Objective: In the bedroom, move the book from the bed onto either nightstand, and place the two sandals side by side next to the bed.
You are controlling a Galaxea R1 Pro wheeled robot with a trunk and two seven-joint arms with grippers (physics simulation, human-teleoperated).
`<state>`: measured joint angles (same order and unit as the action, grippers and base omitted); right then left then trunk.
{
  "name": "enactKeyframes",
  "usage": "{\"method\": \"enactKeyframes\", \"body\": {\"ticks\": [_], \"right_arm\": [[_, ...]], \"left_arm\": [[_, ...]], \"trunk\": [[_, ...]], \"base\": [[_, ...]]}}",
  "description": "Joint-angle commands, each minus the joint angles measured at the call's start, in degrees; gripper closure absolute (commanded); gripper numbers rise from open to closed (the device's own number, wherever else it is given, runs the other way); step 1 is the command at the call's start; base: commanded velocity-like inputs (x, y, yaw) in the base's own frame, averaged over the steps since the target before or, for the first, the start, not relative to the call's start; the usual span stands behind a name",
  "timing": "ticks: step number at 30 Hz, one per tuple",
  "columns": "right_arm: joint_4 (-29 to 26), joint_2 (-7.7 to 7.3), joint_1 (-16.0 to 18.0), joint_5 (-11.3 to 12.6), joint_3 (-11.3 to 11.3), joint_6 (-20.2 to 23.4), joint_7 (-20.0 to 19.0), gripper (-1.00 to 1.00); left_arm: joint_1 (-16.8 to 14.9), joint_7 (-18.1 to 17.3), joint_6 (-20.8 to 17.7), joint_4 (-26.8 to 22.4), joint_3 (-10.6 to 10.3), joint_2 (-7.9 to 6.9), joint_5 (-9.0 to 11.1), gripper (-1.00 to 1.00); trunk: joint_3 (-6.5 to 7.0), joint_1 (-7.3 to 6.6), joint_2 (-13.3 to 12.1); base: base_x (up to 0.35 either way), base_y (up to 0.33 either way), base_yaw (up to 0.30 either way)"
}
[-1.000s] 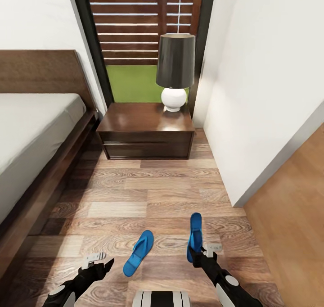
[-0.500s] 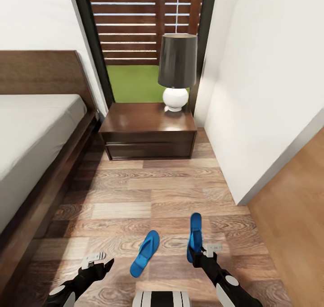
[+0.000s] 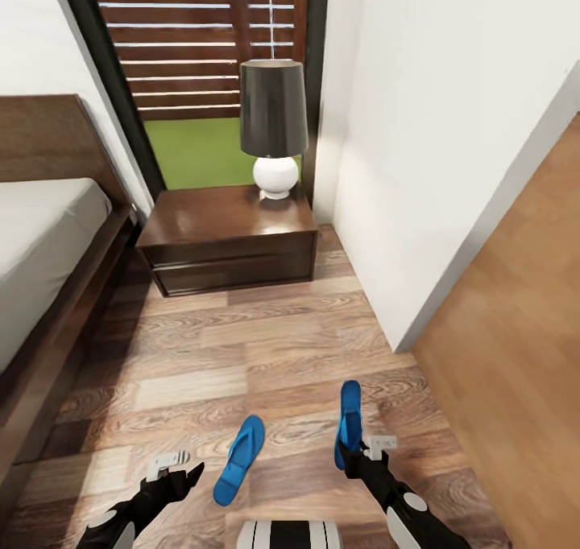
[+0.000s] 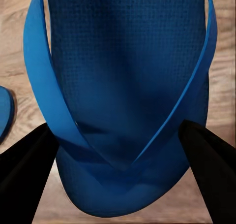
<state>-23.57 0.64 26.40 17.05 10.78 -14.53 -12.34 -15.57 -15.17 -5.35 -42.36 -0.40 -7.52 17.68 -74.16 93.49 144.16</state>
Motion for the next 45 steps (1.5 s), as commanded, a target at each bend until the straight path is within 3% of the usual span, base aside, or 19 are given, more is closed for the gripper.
{"method": "enactKeyframes", "body": {"ticks": [1,11,22,45], "right_arm": [[0.1,-0.02,0.1,0.6,0.3,-0.2,-0.1,1.0],[0.1,-0.02,0.1,0.6,0.3,-0.3,-0.1,1.0],[0.1,-0.02,0.1,0.6,0.3,-0.2,-0.2,1.0],[0.1,-0.02,0.1,0.6,0.3,-0.3,0.0,1.0]], "left_arm": [[0.0,-0.1,-0.4,-0.1,0.0,-0.04,0.6,-1.0],[0.0,-0.1,-0.4,-0.1,0.0,-0.04,0.6,-1.0],[0.0,-0.1,-0.4,-0.1,-0.1,-0.04,0.6,-1.0],[0.0,0.0,-0.4,-0.1,-0.1,0.05,0.6,-1.0]], "trunk": [[-0.04,-0.01,0.0],[-0.04,-0.01,0.0],[-0.04,-0.01,0.0],[-0.04,-0.01,0.0]], "base": [[0.0,0.0,-0.211],[0.0,0.0,-0.048],[0.0,0.0,-0.223],[0.0,0.0,-0.007]]}}
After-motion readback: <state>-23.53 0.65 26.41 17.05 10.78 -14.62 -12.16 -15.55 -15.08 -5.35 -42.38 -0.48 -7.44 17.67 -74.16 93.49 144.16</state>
